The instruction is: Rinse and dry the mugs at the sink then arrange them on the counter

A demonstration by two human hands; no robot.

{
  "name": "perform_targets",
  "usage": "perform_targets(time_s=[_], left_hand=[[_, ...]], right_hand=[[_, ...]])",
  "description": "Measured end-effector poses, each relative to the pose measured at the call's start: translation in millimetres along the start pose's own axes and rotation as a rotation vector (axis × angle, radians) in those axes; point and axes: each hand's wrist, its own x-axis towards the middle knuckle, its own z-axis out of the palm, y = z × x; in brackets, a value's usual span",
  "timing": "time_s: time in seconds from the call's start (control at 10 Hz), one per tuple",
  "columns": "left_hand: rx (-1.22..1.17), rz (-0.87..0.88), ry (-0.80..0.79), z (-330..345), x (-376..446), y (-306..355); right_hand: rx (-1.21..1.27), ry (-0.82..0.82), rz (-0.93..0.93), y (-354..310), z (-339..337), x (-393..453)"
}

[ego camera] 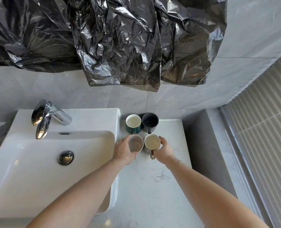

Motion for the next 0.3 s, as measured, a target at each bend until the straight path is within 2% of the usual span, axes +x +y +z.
perform_targets(time_s=[0.3], left_hand=[[-0.041, 0.0, 0.029, -11, -16, 7]], right_hand=[[-0.248, 0.027, -0.053, -5, -4, -15]])
